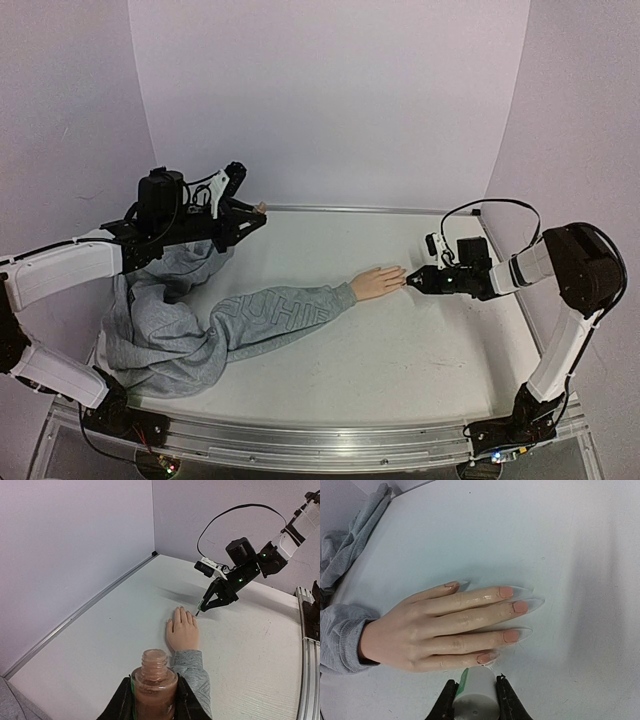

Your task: Paint the nails

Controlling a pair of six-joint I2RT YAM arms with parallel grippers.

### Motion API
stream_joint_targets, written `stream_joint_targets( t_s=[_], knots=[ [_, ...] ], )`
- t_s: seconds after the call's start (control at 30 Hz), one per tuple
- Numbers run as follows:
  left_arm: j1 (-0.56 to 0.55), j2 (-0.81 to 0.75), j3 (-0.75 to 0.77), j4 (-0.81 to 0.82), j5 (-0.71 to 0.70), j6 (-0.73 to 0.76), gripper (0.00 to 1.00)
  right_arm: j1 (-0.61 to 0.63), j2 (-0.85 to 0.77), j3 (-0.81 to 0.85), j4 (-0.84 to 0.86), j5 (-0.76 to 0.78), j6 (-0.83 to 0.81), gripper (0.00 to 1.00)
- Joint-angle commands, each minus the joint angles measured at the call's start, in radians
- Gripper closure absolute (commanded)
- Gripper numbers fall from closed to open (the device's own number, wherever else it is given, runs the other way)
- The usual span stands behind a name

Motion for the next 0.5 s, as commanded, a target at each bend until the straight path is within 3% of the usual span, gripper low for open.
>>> stream_joint_targets(
  t_s=[0.0, 0.47],
  knots=[
    [0.006, -0.027, 0.020, 0.060, 0.024, -0.010, 1.00, 0.006, -0.001, 0.036, 0.023, -0.011, -0.008, 1.00],
    [0.006, -0.025, 0.019, 0.061, 0.024, -0.008, 1.00, 0.007, 0.025, 0.059, 0.026, -0.016, -0.001, 1.00]
  ],
)
